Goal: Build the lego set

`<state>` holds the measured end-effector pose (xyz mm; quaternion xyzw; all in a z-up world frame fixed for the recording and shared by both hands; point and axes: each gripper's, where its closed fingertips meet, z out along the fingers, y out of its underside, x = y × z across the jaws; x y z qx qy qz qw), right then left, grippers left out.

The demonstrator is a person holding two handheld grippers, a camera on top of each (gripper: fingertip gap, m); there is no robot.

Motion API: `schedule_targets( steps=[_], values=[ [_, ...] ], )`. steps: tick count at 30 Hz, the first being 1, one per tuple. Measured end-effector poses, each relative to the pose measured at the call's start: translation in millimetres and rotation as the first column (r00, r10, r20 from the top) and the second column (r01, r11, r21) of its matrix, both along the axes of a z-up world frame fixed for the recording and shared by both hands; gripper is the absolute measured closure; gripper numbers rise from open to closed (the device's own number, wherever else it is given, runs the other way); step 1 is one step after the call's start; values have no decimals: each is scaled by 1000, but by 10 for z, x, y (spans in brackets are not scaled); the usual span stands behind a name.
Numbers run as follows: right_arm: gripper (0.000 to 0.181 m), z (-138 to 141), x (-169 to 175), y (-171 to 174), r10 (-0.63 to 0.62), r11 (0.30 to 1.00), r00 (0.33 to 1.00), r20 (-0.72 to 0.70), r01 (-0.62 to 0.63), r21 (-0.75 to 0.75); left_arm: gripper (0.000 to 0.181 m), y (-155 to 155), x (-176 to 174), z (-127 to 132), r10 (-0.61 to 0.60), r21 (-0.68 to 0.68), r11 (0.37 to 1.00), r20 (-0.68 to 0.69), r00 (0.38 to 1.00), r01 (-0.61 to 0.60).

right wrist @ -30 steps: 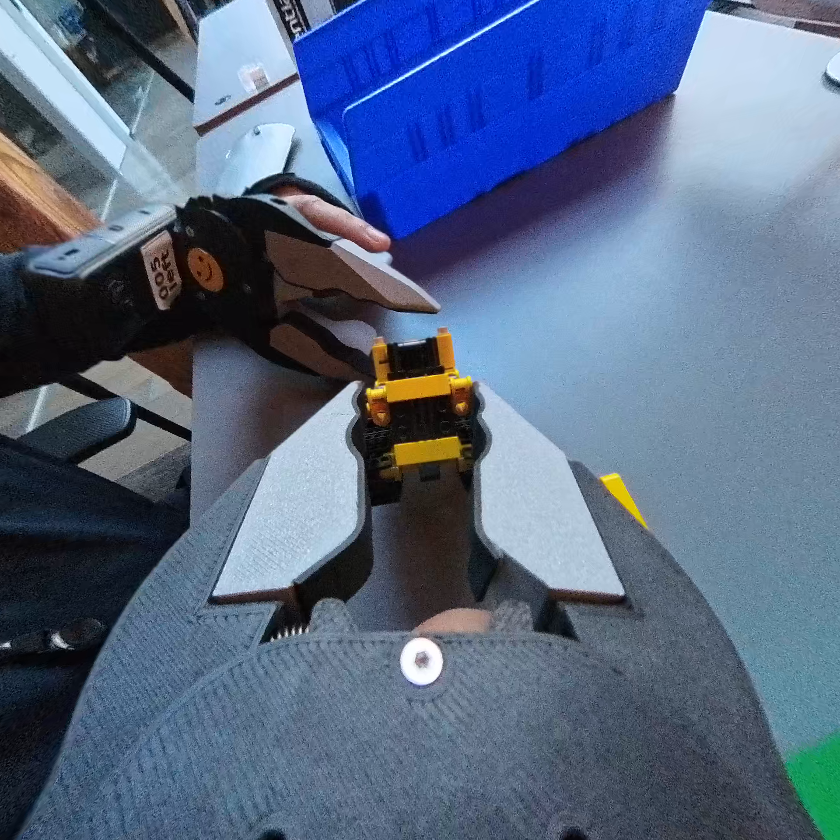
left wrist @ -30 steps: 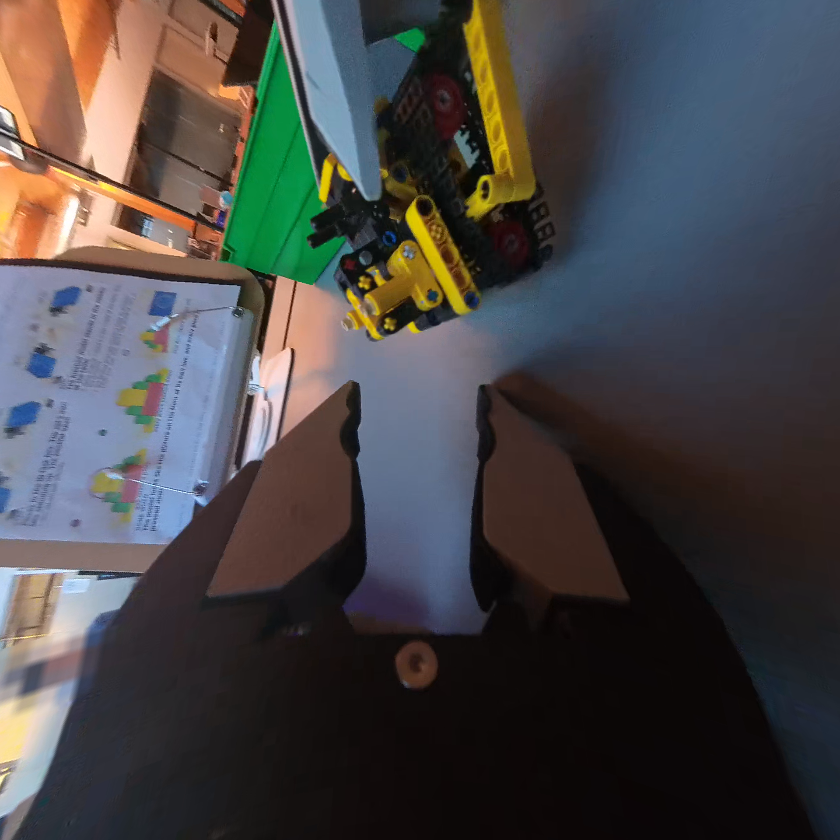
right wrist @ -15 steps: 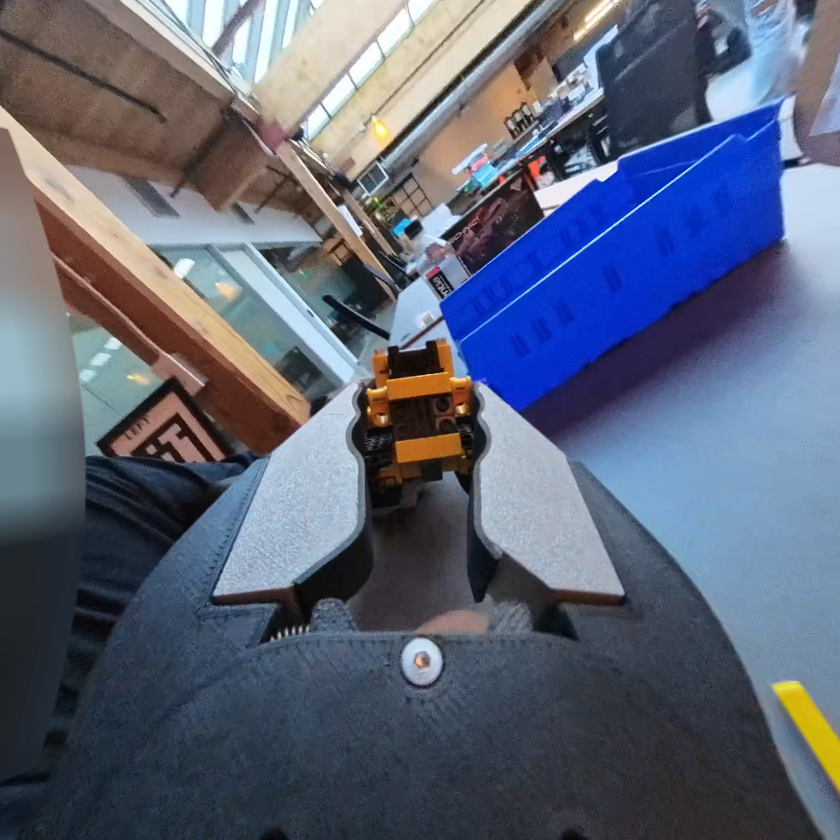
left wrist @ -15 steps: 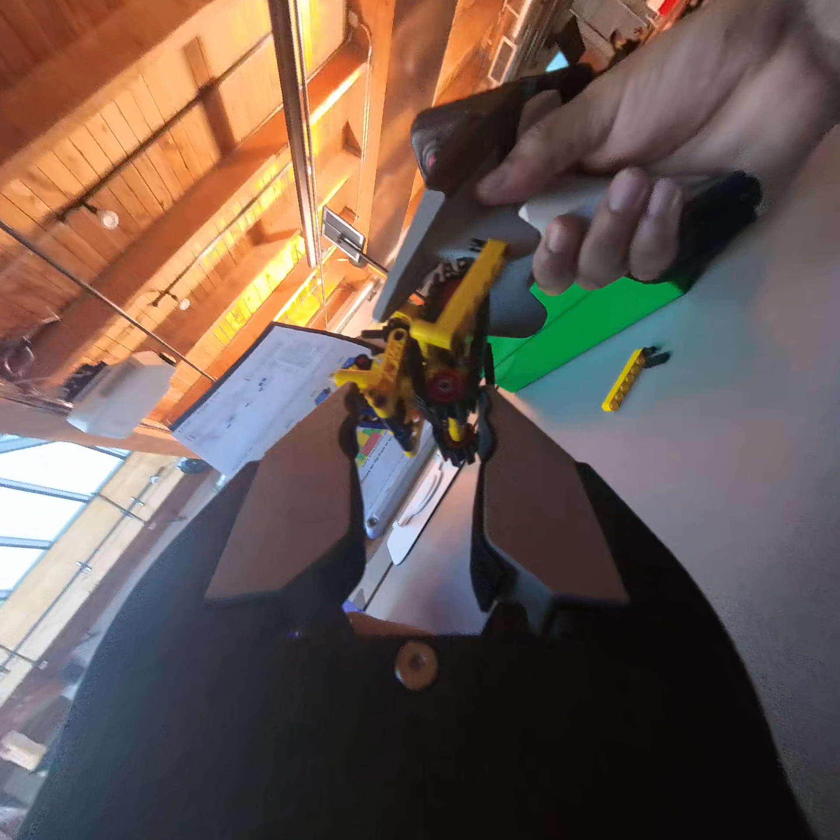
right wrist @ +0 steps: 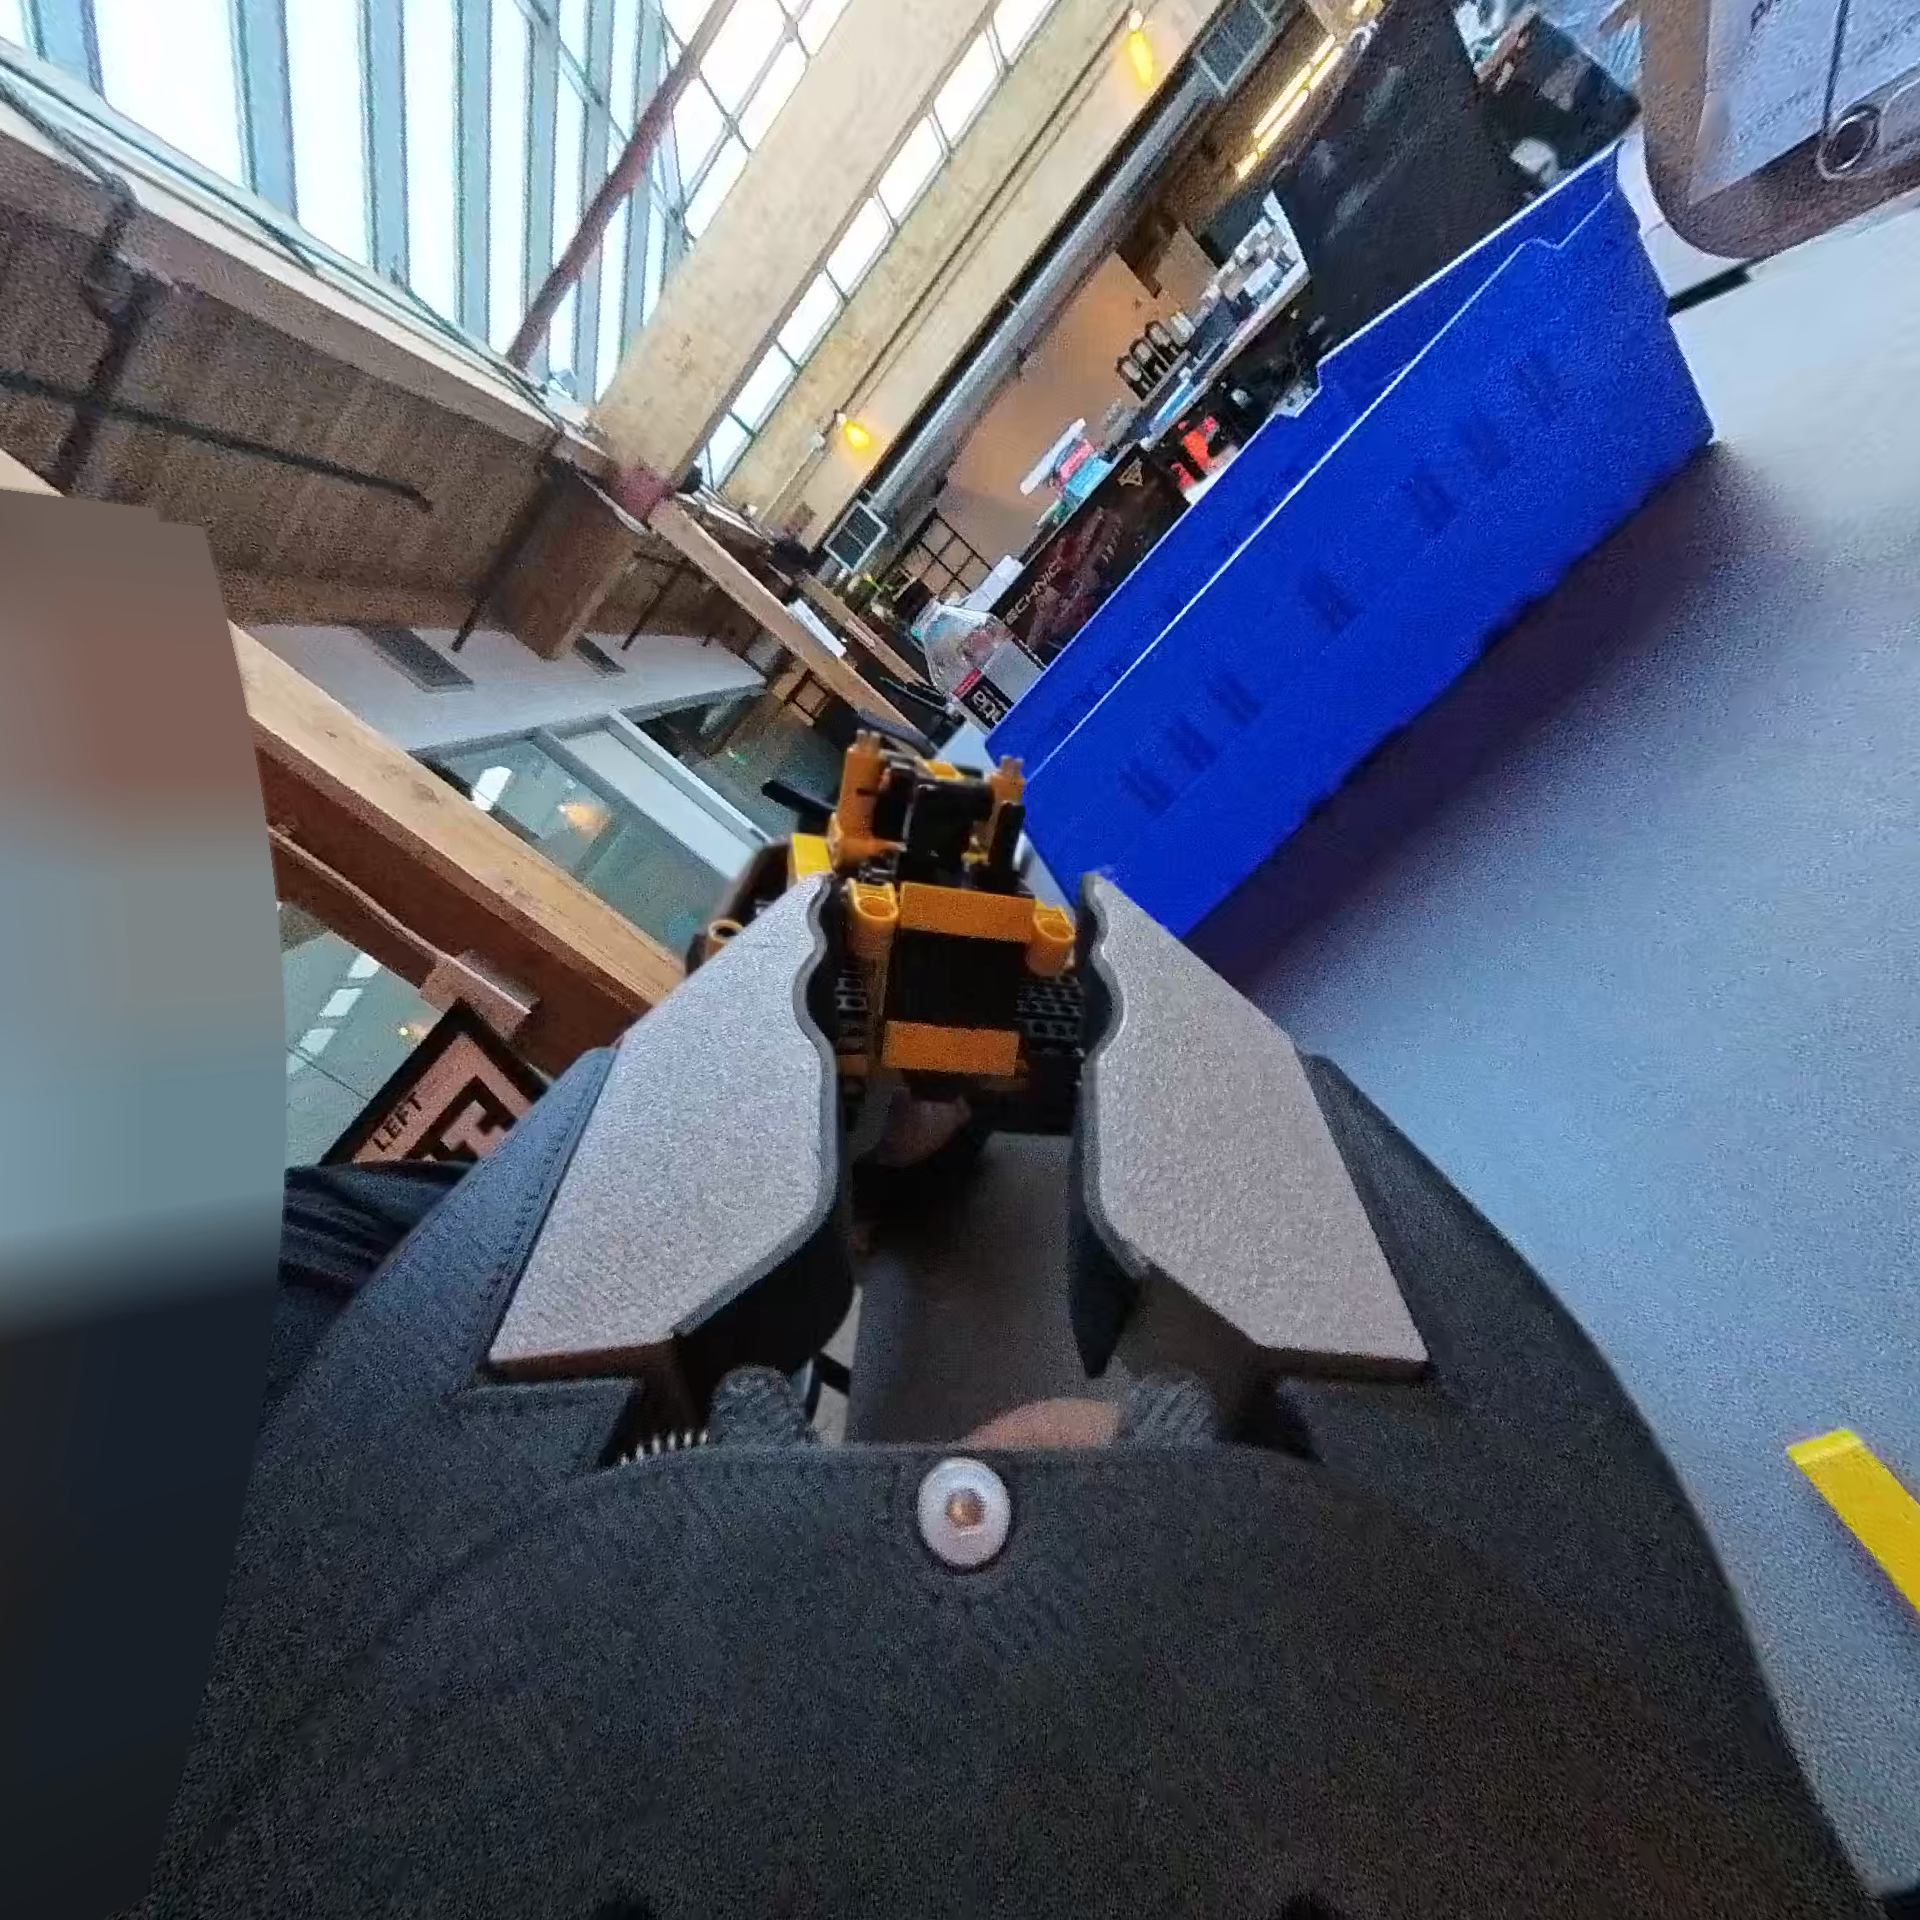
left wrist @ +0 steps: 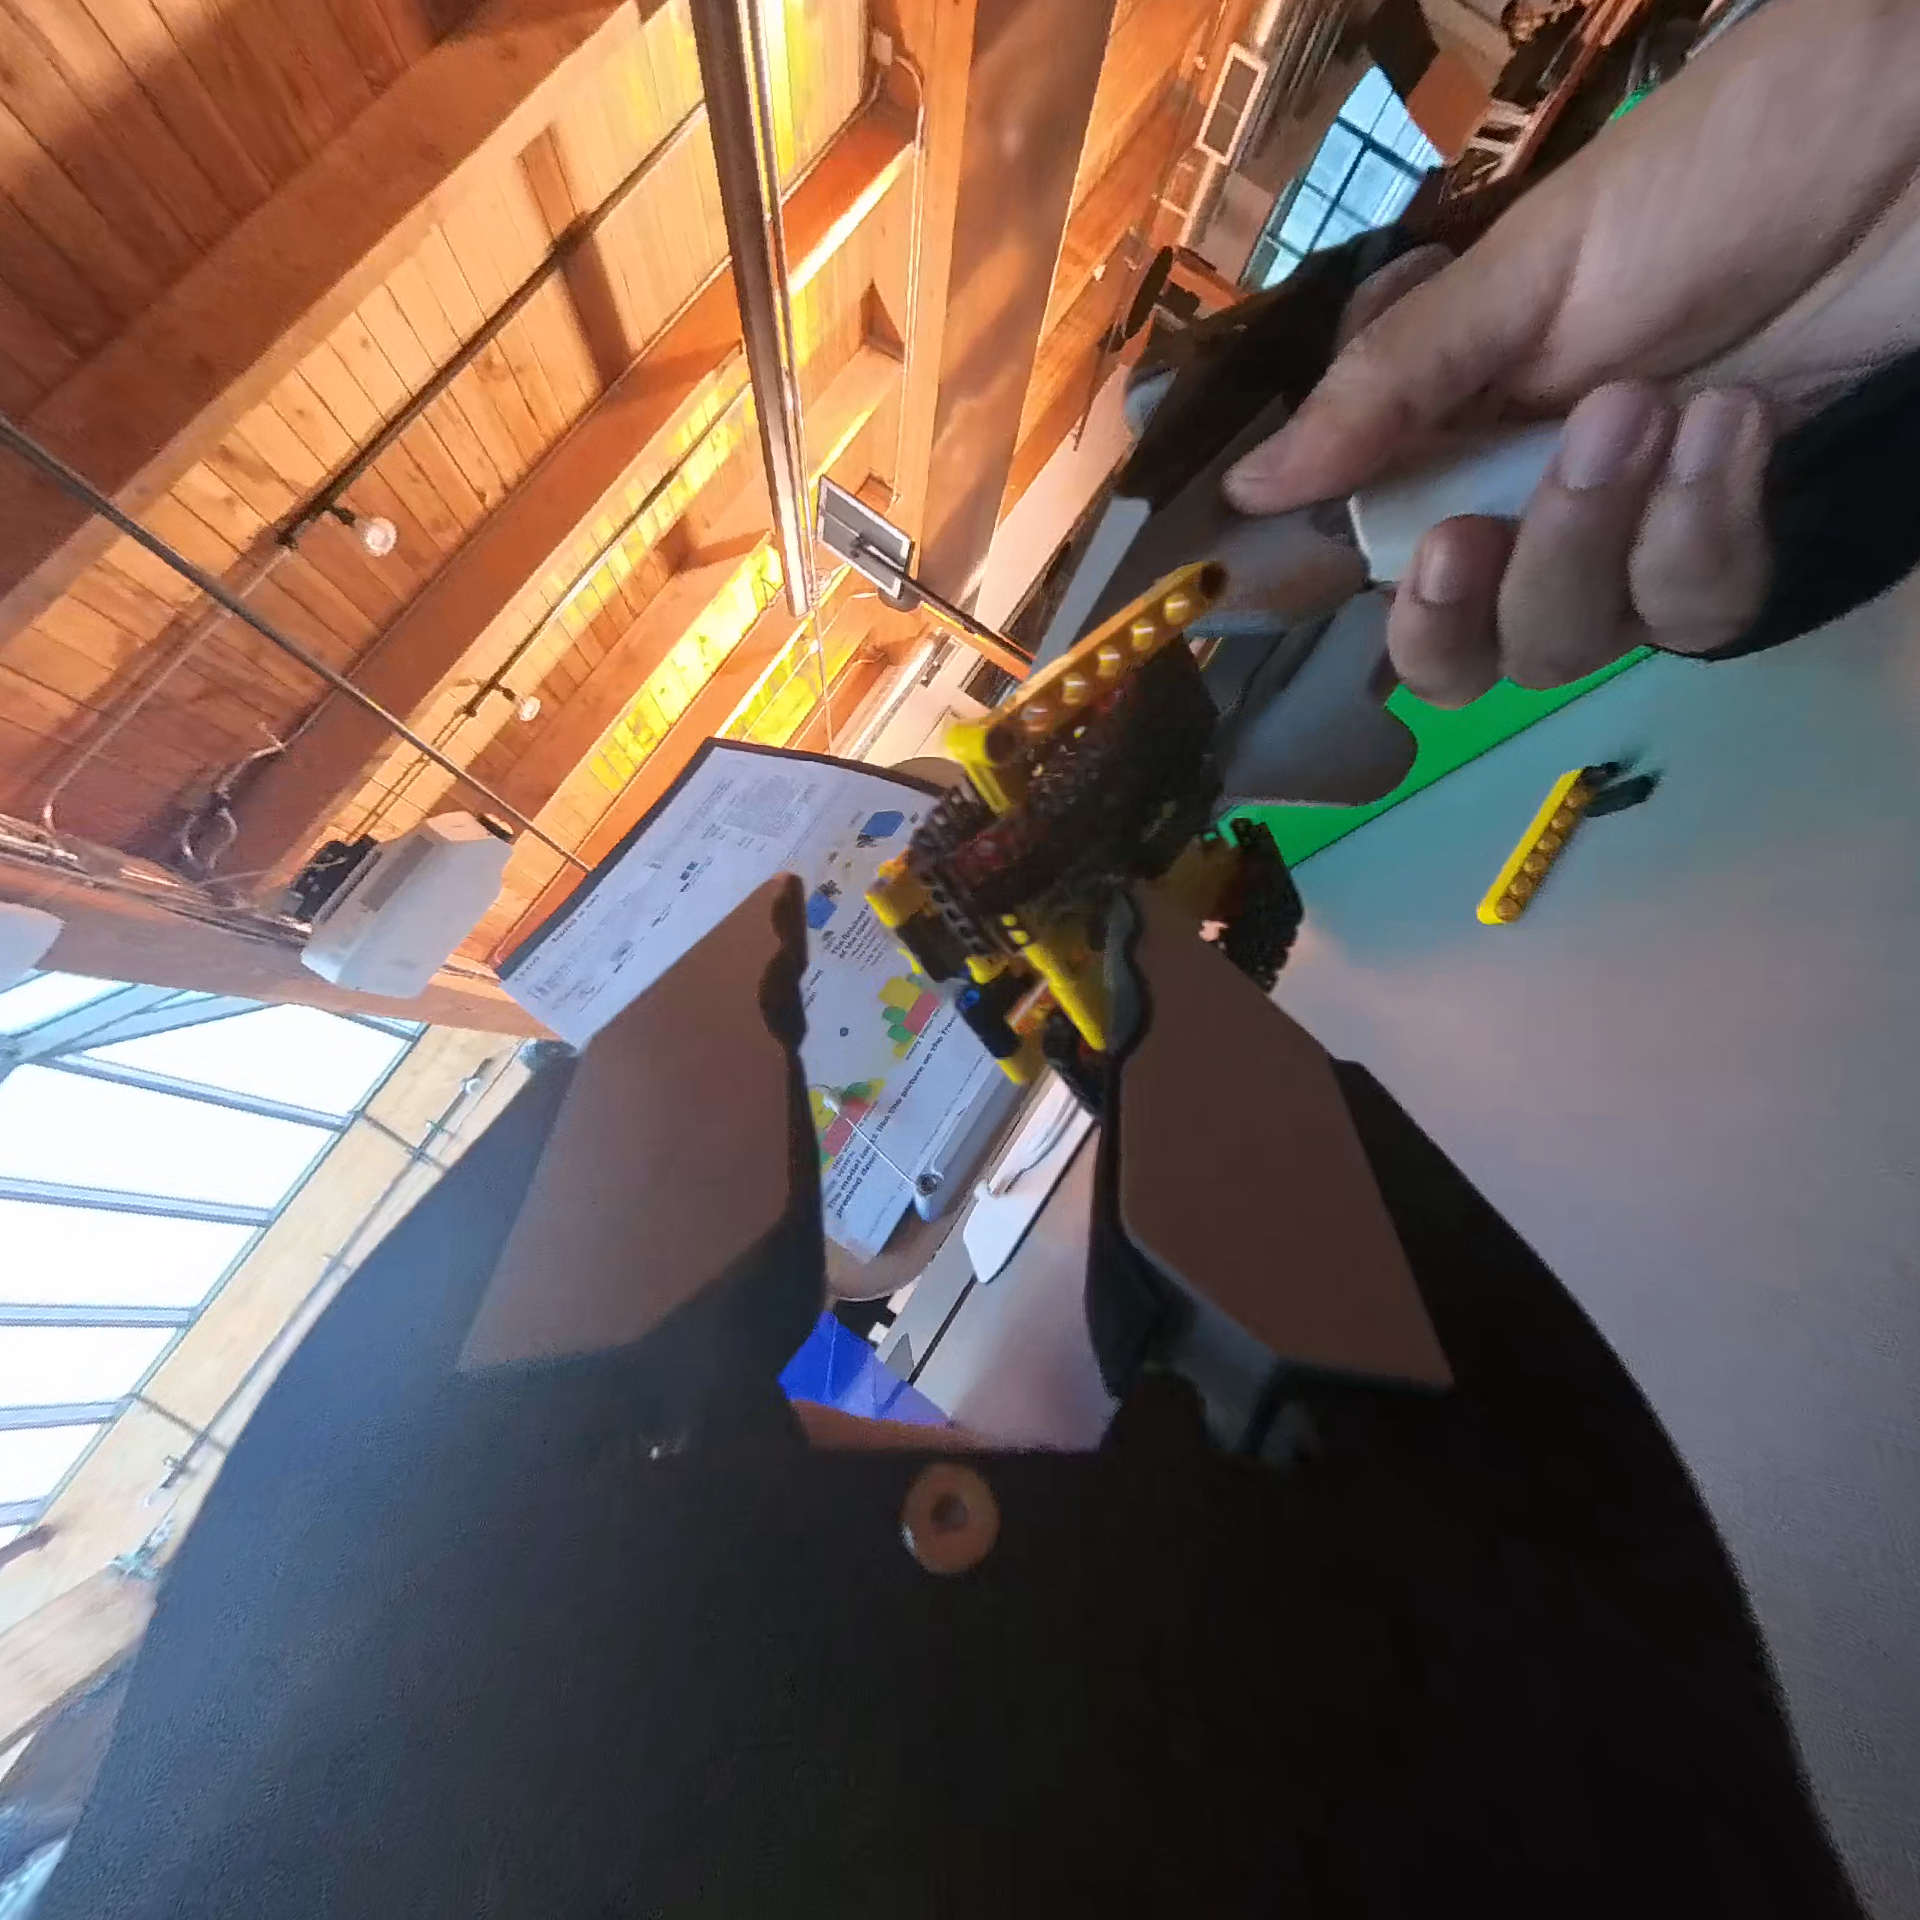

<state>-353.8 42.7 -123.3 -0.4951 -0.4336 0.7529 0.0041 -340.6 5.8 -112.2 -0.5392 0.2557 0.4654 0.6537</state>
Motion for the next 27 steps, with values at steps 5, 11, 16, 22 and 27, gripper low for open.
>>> schedule_targets(
  steps=[5, 11, 16, 22, 27],
  values=[
    [140, 14, 17, -9, 20, 998, 1000, -15, -21, -56, 161, -10, 95, -73, -115, -58, 991, 68, 991, 119],
    [140, -30, 16, -66, 50, 999, 999, -18, -50, -8, 158, 22, 169, -215, -230, -121, 958, 214, 949, 260],
    [141, -141, -1, -96, 58, 994, 998, 13, -59, 97, 159, 44, 110, -294, -249, -162, 934, 347, 905, 319],
    [127, -93, 119, 150, -93, 784, 988, -123, 149, 603, 162, 34, -137, -476, -119, -313, 927, 274, 954, 206],
    [146, -467, 291, -24, -19, 314, 976, -217, 212, 925, 161, 61, -225, -811, -52, -473, 861, 280, 959, 185]
  ],
)
